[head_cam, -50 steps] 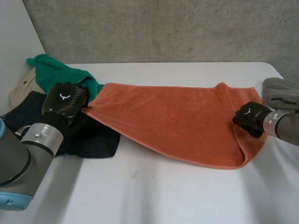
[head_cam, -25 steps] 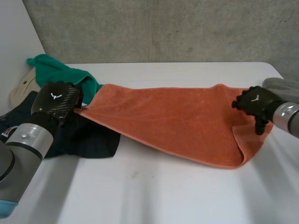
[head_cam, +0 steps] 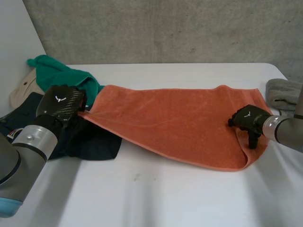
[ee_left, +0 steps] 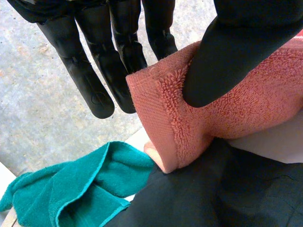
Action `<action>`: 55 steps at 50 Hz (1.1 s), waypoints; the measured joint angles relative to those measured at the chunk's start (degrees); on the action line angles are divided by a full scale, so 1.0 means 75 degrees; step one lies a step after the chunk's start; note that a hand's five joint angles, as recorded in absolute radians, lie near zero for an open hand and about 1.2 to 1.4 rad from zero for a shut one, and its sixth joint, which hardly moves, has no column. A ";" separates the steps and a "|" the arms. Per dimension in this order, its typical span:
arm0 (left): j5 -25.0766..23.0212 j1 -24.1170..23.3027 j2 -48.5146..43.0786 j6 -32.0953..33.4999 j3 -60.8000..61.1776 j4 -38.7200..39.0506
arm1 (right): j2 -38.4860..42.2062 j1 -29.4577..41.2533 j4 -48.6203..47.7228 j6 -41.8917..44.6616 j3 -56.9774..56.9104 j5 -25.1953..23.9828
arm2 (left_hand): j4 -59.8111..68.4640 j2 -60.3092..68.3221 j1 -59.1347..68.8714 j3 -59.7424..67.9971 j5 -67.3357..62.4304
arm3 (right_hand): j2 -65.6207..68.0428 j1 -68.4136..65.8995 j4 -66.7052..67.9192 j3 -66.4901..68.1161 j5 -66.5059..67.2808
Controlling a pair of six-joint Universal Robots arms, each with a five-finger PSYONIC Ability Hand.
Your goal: Fold the laundry.
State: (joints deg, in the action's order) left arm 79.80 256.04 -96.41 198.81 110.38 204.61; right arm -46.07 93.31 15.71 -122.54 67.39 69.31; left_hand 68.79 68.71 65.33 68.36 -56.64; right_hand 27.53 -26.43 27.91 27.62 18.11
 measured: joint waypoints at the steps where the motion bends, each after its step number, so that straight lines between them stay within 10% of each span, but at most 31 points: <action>1: 0.0000 0.0007 0.0001 0.0000 0.0000 0.0000 | 0.0007 -0.0001 -0.0005 0.0007 0.0003 0.0037 | 0.0000 0.0000 0.0000 0.0000 0.0000 | 0.0189 -0.0001 0.0173 0.0177 0.0147; 26: 0.0000 0.0012 0.0021 0.0000 0.0058 0.0000 | -0.0375 -0.0021 -0.0080 -0.0068 0.0301 0.0120 | 0.0000 0.0000 0.0000 0.0000 0.0000 | 0.0837 -0.1030 0.0811 0.0855 0.0812; 37: -0.0007 0.0007 0.0041 0.0003 0.0081 -0.0018 | -0.0408 -0.0154 -0.0147 -0.0069 0.0554 0.0130 | -0.0001 0.0000 0.0000 0.0000 0.0000 | 0.5341 -0.5125 0.5378 0.5371 0.5219; 50: 0.0003 0.0050 0.0891 0.0046 0.0334 -0.1025 | -0.2552 -0.1077 0.0611 0.0124 0.2062 0.0314 | 0.0000 0.0000 0.0000 0.0000 0.0000 | 0.5327 -0.5114 0.5391 0.5355 0.5219; 55: -0.0009 0.0079 0.1168 0.0047 0.0452 -0.1426 | -0.3094 -0.1461 0.0578 0.0107 0.2416 0.0220 | 0.0000 0.0000 0.0000 0.0000 0.0000 | 0.0245 -0.0408 0.0364 0.0331 0.0219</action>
State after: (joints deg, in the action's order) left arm 79.73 256.62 -87.65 199.17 113.78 193.92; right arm -69.27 82.36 20.05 -121.73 85.51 70.96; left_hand 68.79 68.71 65.33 68.36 -56.64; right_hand 29.36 -29.49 30.64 30.10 19.76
